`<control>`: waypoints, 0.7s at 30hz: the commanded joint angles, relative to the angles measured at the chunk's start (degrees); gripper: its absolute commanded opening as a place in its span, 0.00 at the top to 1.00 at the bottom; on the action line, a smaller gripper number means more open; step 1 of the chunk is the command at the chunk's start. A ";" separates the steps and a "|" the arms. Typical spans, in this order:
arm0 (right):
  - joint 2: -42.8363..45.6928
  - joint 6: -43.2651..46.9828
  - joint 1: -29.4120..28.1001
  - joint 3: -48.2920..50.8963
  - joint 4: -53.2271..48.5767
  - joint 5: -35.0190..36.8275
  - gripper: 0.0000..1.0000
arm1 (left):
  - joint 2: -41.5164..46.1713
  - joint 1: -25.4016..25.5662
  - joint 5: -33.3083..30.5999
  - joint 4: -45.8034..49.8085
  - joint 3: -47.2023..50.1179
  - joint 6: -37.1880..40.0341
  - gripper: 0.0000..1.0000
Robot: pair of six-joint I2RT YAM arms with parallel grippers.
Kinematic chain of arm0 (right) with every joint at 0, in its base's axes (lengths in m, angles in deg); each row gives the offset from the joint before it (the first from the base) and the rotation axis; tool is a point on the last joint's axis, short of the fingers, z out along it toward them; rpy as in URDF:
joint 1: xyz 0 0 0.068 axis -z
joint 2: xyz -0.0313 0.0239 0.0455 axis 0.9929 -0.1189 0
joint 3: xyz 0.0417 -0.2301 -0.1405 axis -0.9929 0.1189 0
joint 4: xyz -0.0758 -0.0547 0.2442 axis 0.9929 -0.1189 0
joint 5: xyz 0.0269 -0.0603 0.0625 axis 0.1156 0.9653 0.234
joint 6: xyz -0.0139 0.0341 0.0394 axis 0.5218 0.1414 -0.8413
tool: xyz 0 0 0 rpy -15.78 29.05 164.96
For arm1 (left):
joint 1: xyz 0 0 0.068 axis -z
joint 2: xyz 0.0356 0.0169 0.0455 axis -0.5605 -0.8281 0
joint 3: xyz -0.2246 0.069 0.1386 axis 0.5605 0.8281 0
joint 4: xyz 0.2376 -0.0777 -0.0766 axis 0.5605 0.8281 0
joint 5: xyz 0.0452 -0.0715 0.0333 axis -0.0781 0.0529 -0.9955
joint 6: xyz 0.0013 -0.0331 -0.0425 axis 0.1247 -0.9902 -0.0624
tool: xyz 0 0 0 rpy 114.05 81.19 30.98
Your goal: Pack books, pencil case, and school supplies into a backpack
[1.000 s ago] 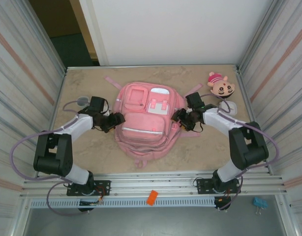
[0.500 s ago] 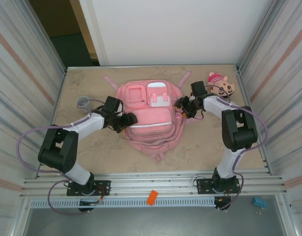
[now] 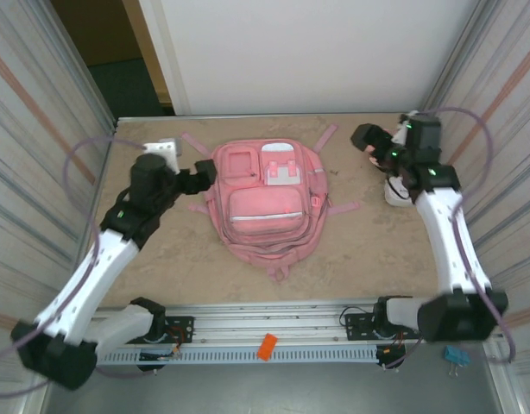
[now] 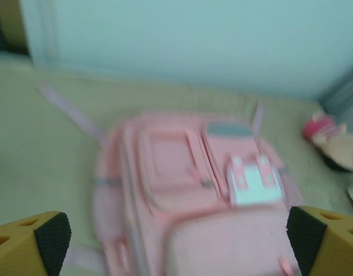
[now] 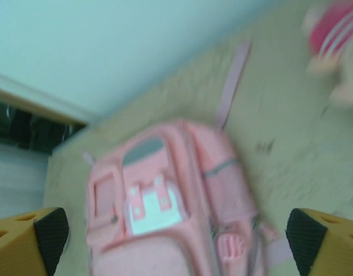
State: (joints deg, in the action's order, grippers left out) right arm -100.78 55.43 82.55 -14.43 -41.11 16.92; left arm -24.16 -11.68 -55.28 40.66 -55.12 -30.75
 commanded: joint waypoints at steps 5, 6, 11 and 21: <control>12.32 24.73 2.38 27.10 18.27 11.39 0.01 | 7.71 -1.79 -17.07 -20.91 26.84 21.12 0.01; 13.91 25.60 2.47 30.37 21.28 12.79 0.01 | 7.41 -2.25 -17.24 -23.44 29.24 21.60 0.01; 12.74 26.43 5.79 41.86 31.22 11.18 0.01 | 0.59 -7.01 -14.32 -43.29 39.18 23.25 0.01; -9.54 27.41 7.21 54.02 74.01 4.58 0.01 | -31.18 -17.31 -1.63 -78.42 40.91 24.15 0.01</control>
State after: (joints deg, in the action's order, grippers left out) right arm -106.31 80.26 89.93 40.04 13.84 24.35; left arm -52.11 -25.54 -60.59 -22.02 -14.62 -5.90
